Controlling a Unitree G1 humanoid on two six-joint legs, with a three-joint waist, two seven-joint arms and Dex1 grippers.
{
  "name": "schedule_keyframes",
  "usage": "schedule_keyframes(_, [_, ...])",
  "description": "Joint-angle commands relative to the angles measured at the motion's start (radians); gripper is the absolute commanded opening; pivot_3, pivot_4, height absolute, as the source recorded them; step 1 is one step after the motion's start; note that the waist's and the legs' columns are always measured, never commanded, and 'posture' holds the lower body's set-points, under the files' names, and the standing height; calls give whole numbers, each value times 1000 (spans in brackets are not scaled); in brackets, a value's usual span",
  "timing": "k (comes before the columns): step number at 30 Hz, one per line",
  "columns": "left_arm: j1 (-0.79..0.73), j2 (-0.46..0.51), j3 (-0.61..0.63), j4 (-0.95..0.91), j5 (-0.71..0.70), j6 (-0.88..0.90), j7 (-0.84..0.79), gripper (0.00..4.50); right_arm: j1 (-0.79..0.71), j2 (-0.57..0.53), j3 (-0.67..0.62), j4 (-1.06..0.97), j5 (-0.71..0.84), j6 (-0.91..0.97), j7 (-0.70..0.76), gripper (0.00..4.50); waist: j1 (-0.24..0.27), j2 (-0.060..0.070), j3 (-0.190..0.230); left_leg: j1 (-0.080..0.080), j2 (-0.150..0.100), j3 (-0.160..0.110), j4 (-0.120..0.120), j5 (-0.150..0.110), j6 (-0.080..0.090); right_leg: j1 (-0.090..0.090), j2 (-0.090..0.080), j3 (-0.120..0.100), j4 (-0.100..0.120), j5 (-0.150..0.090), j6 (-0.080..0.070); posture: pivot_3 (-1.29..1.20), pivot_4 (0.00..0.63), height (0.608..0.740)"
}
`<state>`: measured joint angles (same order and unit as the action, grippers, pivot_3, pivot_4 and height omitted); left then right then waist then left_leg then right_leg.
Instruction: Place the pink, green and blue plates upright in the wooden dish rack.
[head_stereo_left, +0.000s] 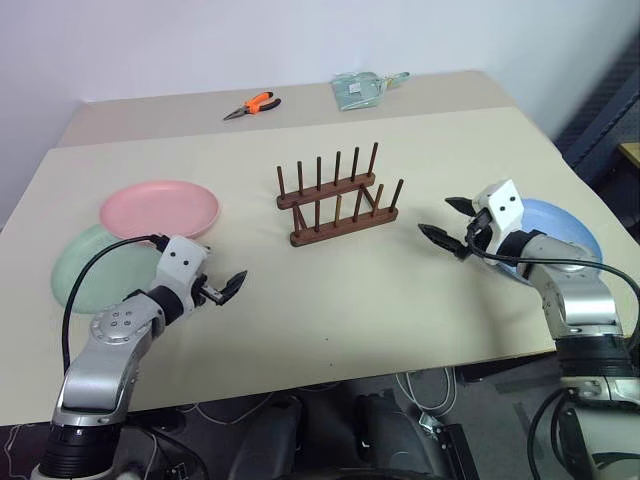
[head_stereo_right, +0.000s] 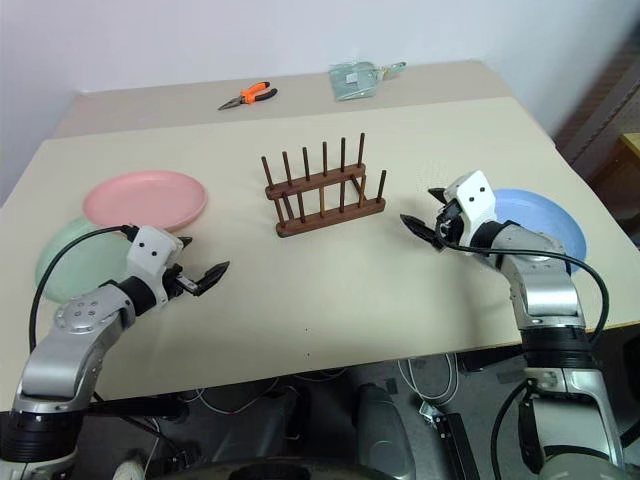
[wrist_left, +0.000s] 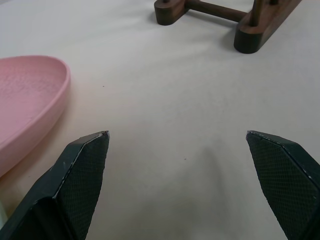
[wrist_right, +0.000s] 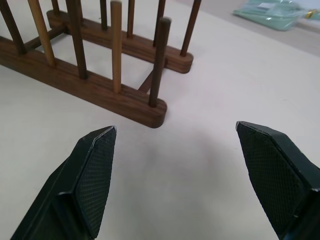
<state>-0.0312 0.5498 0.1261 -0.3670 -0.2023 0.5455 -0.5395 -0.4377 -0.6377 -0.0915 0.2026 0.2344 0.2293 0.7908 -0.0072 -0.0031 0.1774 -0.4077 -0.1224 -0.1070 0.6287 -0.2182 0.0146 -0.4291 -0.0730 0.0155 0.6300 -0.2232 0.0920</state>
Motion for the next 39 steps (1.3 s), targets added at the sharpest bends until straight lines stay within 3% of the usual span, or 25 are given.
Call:
schedule_keyframes(1, [3, 4, -14, -18, 10, -31, 2, 4500, -30, 7, -2, -5, -10, -33, -8, 3892, 1, 0, 0, 0, 0, 0, 0, 0, 0, 0, 0, 0, 0, 0, 0, 0, 150, 729])
schedule_keyframes(9, [-74, -12, -102, 46, -3, -56, -46, 4500, -31, 28, 22, -31, -13, -6, -3, 3892, 3, 0, 0, 0, 0, 0, 0, 0, 0, 0, 0, 0, 0, 0, 0, 0, 150, 729])
schedule_keyframes(10, [-100, -13, -122, 73, -3, -57, -64, 4500, -23, 33, 29, -53, -6, 9, 5, 4475, 4, 0, 0, 0, 0, 0, 0, 0, 0, 0, 0, 0, 0, 0, 0, 0, 150, 729])
schedule_keyframes(12, [-163, -14, -186, 144, 19, -80, -105, 4500, -4, 47, 38, -98, -7, 25, -7, 4475, 10, 0, 0, 0, 0, 0, 0, 0, 0, 0, 0, 0, 0, 0, 0, 0, 150, 729])
schedule_keyframes(15, [-311, -70, -274, 341, 65, -146, -135, 4500, 27, 66, 38, -153, -34, 32, -67, 4475, 22, 0, 0, 0, 0, 0, 1, 0, 0, 0, 0, 0, 0, 0, 0, 0, 150, 729])
schedule_keyframes(24, [-584, -222, -358, 855, 135, -362, -217, 4500, 198, 49, -54, -358, -37, 100, -183, 4475, 30, 0, 0, 0, -1, 0, 2, 0, 0, 1, -1, -1, 0, 1, 1, 0, 150, 729])
schedule_keyframes(27, [-616, -245, -349, 936, 135, -417, -254, 3653, 250, 54, -64, -419, -43, 116, -203, 4500, 37, 0, -1, 0, -1, 0, 3, 0, 1, 1, -1, -1, 0, 0, 1, 0, 150, 729])
schedule_keyframes(31, [-630, -263, -348, 977, 150, -460, -269, 1590, 297, 57, -58, -450, -59, 117, -217, 4500, 38, 0, -1, 0, -1, 0, 2, 0, 1, 1, -1, -1, 0, 0, 1, 0, 150, 729])
schedule_keyframes(33, [-619, -258, -354, 963, 155, -473, -289, 776, 303, 57, -57, -451, -59, 116, -221, 4500, 38, 0, -1, 0, -1, 0, 3, 0, 1, 1, -1, -1, 1, 0, 1, 0, 150, 729])
schedule_keyframes(39, [-563, -236, -353, 819, 114, -429, -374, 777, 325, 28, -69, -439, -69, 110, -215, 4500, 35, 0, -1, 0, -1, 0, 2, 0, 1, 1, 0, -1, 0, 0, 1, 0, 150, 729])
